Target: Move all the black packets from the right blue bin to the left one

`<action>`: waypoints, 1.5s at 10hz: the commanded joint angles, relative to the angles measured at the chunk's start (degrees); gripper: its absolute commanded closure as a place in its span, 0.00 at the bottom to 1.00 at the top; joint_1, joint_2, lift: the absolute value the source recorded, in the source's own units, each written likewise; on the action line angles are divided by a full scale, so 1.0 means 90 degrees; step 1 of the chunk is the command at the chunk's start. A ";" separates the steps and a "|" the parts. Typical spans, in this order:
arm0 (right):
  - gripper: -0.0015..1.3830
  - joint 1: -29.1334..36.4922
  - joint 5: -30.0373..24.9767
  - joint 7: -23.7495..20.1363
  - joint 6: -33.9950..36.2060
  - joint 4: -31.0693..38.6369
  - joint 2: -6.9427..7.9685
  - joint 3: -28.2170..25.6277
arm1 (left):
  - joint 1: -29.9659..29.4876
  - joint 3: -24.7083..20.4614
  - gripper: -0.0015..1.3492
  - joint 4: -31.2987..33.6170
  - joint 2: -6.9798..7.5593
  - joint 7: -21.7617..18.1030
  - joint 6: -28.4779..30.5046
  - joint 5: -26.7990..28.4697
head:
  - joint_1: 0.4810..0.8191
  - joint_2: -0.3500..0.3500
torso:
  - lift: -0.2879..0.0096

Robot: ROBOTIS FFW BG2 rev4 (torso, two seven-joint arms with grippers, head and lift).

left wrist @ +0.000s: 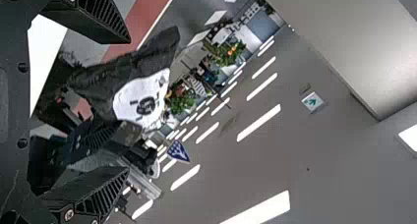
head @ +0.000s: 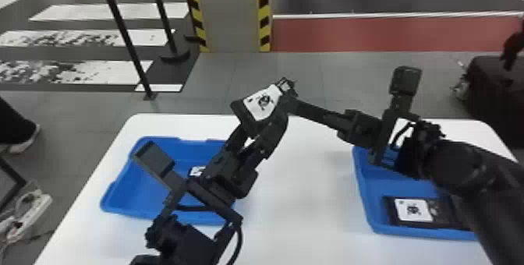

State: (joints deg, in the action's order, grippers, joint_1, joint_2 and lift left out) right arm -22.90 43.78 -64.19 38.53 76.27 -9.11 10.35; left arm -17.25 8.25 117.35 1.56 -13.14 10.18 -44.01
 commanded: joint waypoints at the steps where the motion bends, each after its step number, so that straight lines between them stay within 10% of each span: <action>1: 0.86 -0.0097 -0.0050 -0.0017 0.0015 -0.0170 0.0026 0.0061 | 0.0089 0.0060 0.08 0.0000 0.0003 -0.0103 0.0197 -0.0276 | 0.52 0.63 | 0.60; 3: 0.86 -0.0113 -0.0070 -0.0046 0.0031 -0.0186 0.0045 0.0071 | 0.0151 0.0060 0.12 0.0000 0.0013 -0.0113 0.0353 -0.0266 | 0.51 0.61 | 0.60; 5: 0.86 -0.0097 -0.0080 -0.0075 0.0031 -0.0186 0.0045 0.0071 | 0.0136 0.0060 0.55 0.0000 0.0003 0.0024 0.0322 -0.0198 | 0.52 0.61 | 0.60; 8: 0.86 -0.0050 -0.0089 -0.0105 0.0031 -0.0186 0.0065 0.0100 | 0.0026 0.0099 0.69 0.0000 0.0003 0.0258 -0.0272 -0.0139 | 0.53 0.63 | 0.60; 9: 0.86 -0.0034 -0.0089 -0.0105 0.0031 -0.0186 0.0065 0.0100 | -0.0036 0.0138 0.88 0.0000 -0.0007 0.0405 -0.0662 -0.0149 | 0.53 0.64 | 0.60; 12: 0.86 -0.0050 -0.0031 -0.0095 -0.0047 -0.0311 0.0075 0.0100 | -0.0021 0.0187 0.90 0.0110 0.0052 0.0424 -0.0662 0.0027 | 0.51 0.67 | 0.60; 13: 0.77 -0.0050 -0.0070 -0.0075 -0.0172 -0.0279 0.0085 0.0100 | -0.0021 0.0206 0.90 0.0125 0.0052 0.0424 -0.0725 0.0037 | 0.51 0.67 | 0.60; 15: 0.10 0.0044 -0.0490 -0.0017 -0.0313 0.0080 0.0085 -0.0183 | -0.0021 0.0187 0.90 0.0110 0.0052 0.0434 -0.0850 0.0046 | 0.48 0.66 | 0.60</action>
State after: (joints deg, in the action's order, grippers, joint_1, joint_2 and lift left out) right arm -22.98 41.24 -64.38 36.04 75.59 -8.35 10.04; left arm -17.41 10.02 118.46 2.01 -9.27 2.89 -43.67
